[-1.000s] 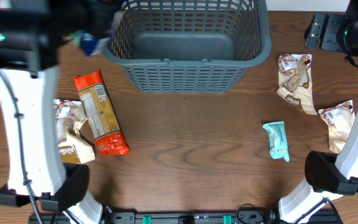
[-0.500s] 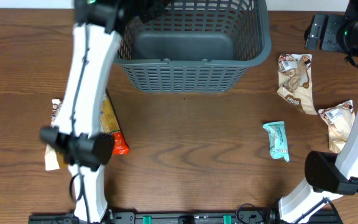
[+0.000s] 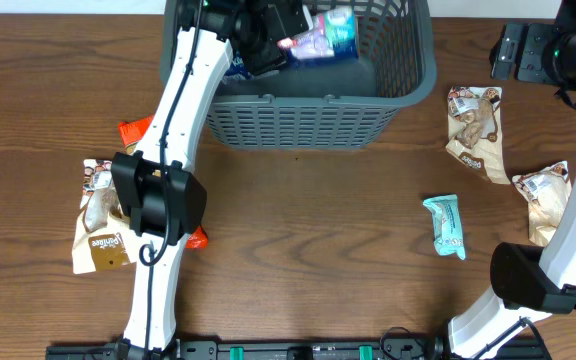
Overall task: Pack container
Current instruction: 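Carry the tissue pack into the basket and release it, then grasp the clear dried-mushroom bag with the left gripper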
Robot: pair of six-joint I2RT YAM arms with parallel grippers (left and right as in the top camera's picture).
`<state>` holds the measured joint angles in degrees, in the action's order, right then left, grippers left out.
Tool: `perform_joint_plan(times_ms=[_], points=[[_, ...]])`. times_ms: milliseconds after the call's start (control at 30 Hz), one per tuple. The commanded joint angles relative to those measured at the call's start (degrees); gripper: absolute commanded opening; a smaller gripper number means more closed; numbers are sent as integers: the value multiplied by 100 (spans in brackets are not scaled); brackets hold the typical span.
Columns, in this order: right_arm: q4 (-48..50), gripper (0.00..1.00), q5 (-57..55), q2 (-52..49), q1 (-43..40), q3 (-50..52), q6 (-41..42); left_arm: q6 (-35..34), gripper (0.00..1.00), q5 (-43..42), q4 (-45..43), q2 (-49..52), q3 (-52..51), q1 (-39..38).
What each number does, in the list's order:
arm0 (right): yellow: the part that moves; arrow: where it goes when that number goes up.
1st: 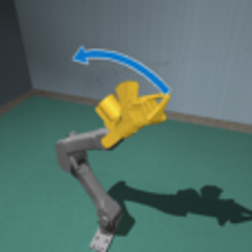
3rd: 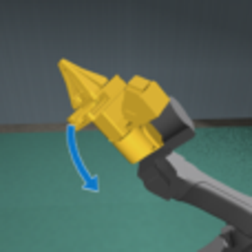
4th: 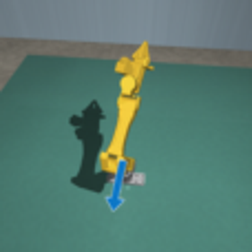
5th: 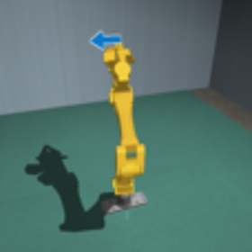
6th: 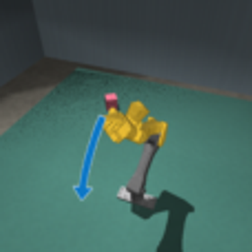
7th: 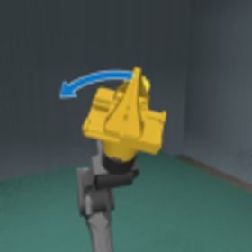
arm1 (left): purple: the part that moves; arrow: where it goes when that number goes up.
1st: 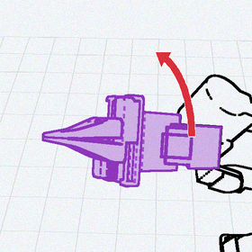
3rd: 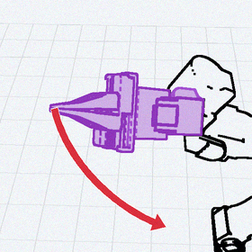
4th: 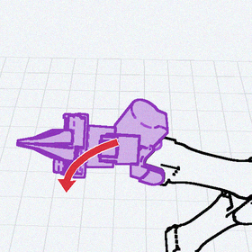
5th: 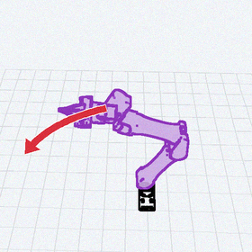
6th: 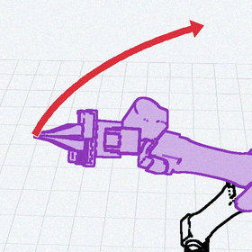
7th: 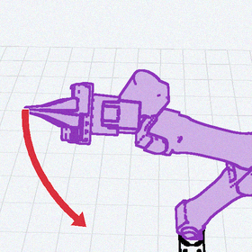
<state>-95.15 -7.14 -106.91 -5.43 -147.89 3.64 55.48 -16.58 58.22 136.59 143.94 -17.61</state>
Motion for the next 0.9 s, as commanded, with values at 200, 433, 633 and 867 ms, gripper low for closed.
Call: perform_joint_plan(times_ms=[200, 433, 633, 867], points=[[-7, 99, -33, -13, 26, -7, -74, -391, 99, -74, 118, -562, 131, -15], [-70, 99, -33, -11, 26, -7, -96, -503, 99, 417, 343, -1668, 131, -15], [-68, 99, -35, -13, 26, -7, -116, -2256, 99, 1803, 1233, -2957, 131, 409], [17, 99, -33, -13, 26, -7, -107, -3523, 98, 1873, 2575, -4247, 85, 1934]])
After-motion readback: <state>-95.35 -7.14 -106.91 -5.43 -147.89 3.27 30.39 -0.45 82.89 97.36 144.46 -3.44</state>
